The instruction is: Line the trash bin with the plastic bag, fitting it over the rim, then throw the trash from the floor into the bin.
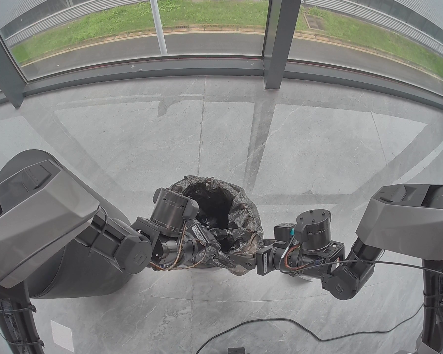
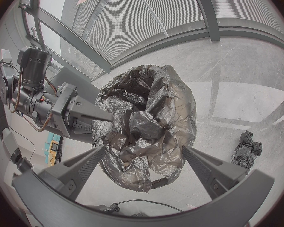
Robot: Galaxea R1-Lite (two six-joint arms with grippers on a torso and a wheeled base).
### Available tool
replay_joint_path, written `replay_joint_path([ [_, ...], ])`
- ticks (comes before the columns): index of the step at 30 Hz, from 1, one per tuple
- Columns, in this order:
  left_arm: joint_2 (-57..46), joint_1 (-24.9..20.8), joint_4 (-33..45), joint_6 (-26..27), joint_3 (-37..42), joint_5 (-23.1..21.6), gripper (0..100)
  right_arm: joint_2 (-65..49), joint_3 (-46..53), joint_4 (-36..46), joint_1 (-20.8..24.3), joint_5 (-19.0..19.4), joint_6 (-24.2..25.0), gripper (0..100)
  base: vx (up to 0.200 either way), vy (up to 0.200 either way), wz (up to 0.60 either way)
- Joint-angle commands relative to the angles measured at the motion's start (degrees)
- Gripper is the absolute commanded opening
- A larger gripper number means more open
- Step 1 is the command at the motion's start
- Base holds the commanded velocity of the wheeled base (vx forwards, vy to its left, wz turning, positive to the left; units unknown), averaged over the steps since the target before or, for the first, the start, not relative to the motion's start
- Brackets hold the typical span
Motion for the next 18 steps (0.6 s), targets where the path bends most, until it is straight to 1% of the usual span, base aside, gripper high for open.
replay_joint_path([
  [1, 0.28, -0.01, -0.1, -0.02, 0.03, 0.12, 0, 0.15, 0.0, 0.01, 0.06, 0.02, 0.01, 100, 0.0, 0.0, 0.0],
  [12, -1.75, -0.28, 0.52, 0.07, 1.53, 0.83, 0, 0.15, 0.0, 0.01, 0.06, 0.02, 0.01, 100, 0.0, 0.0, 0.0],
  [18, -6.84, -0.98, 0.61, -0.02, 9.09, 0.83, 0, 0.15, 0.0, 0.01, 0.06, 0.02, 0.01, 100, 0.0, 0.0, 0.0],
])
